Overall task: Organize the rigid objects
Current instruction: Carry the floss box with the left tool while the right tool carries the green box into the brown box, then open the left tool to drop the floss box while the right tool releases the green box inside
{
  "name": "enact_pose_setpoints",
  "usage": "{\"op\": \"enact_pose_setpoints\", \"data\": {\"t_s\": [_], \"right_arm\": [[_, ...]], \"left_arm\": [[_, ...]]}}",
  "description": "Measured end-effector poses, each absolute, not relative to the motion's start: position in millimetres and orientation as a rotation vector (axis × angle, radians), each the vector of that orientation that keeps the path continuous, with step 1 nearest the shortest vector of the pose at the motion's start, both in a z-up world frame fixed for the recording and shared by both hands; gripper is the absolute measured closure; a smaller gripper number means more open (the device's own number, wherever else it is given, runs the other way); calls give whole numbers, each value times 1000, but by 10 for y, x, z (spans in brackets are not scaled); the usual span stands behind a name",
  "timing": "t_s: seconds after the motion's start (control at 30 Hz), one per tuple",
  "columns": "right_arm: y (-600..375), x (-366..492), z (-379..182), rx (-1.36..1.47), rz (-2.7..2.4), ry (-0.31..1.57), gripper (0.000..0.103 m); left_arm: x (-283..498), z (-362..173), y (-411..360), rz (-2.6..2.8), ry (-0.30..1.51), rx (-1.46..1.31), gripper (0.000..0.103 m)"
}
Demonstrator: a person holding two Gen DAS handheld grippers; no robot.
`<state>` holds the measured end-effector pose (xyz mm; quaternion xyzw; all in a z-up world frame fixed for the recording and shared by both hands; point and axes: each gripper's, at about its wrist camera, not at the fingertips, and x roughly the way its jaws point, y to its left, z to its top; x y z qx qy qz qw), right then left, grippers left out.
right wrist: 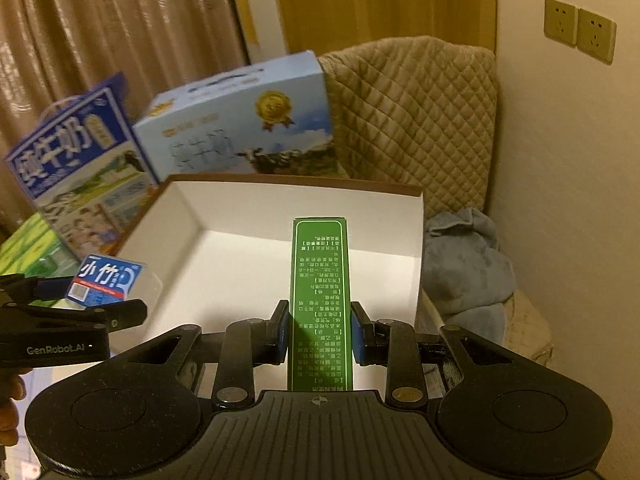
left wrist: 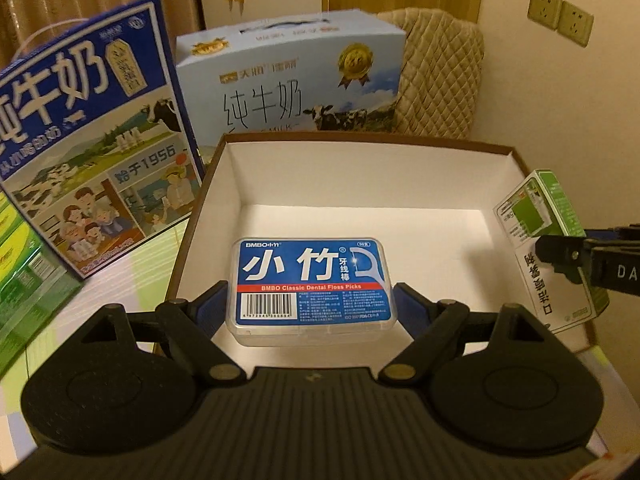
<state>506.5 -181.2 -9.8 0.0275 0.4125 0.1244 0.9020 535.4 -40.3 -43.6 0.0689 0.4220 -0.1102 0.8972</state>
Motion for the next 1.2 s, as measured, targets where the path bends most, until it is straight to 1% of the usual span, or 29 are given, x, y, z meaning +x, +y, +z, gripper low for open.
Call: {"op": "enact_pose_setpoints", "data": {"t_s": [0.3, 0.53, 0.77, 1.2], "right_arm": [[-1640, 5402, -485, -7, 220, 919, 76], [-1608, 5531, -675, -31, 202, 955, 76], [-1633, 5590, -728, -35, 193, 969, 76], [-1676, 5614, -721, -27, 183, 970, 76]], "left_arm": [[5725, -827, -366, -210, 954, 183, 19], [5901, -988, -362, -206, 993, 185, 19], [6004, -1071, -403, -194, 1010, 204, 19], [5974, -1045, -389, -205, 1005, 197, 19]]}}
